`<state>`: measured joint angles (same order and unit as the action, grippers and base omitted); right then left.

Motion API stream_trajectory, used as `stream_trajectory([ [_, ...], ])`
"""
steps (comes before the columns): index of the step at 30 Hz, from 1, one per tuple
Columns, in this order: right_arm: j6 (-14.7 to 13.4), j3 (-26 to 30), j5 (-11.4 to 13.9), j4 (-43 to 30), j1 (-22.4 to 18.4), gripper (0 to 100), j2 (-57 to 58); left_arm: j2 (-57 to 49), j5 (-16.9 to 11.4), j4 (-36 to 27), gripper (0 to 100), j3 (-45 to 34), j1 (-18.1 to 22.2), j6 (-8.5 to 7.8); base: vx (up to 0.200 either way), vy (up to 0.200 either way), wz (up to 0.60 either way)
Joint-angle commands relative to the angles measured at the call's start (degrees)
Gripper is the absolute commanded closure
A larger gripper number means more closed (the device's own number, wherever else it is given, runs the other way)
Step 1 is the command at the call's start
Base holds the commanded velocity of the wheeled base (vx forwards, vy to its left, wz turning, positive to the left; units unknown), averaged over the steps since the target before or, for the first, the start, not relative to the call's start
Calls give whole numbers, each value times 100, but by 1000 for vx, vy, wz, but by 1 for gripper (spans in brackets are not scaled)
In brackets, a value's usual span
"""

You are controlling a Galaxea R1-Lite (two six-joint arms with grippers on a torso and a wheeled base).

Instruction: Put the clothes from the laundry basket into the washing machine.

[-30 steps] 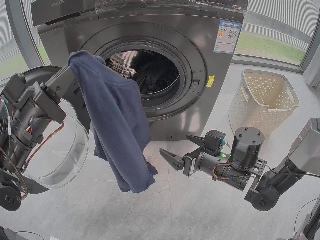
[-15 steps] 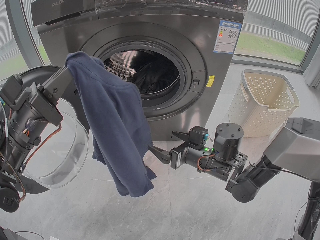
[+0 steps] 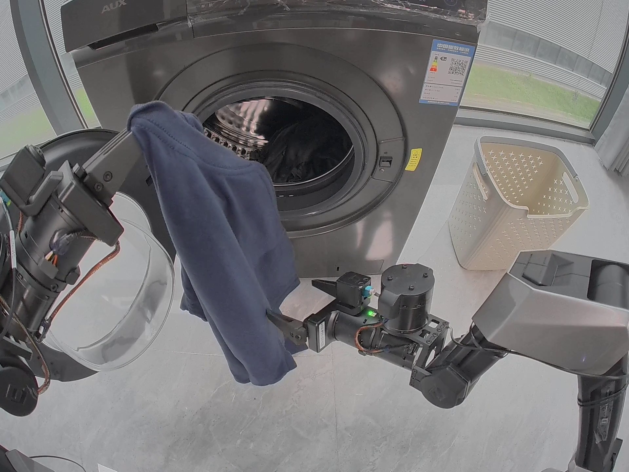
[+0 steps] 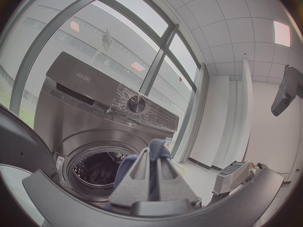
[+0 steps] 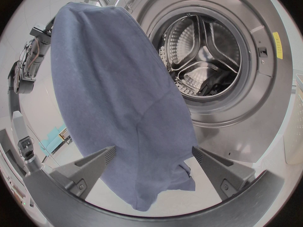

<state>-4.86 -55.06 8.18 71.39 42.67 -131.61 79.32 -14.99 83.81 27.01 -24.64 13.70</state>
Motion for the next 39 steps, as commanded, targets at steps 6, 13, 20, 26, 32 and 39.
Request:
stream_trajectory([
  [6, 29, -356, -9, 59, -470, 0, -445, -22, -3, 4, 100, -3, -24, 1, 0, 0, 0],
  [13, 29, -989, 289, -2, -487, 0, -937, -22, 5, 4, 100, -12, -41, -8, 0, 0, 0],
  [20, 38, -1868, 465, -37, -523, 0, -1438, -13, 5, 4, 100, -21, -41, -8, 0, 0, 0],
  [26, 29, -2166, 1089, -20, -523, 0, -1640, 4, 5, 4, 100, -30, -41, -8, 0, 0, 0],
  [32, 21, -2790, 1546, -2, -531, 0, -1956, 4, 5, 4, 100, -21, -41, -8, 0, 0, 0],
  [39, 21, -3485, 1599, -2, -523, 100, -2343, -5, 5, 4, 100, -3, -41, -8, 0, 0, 0],
])
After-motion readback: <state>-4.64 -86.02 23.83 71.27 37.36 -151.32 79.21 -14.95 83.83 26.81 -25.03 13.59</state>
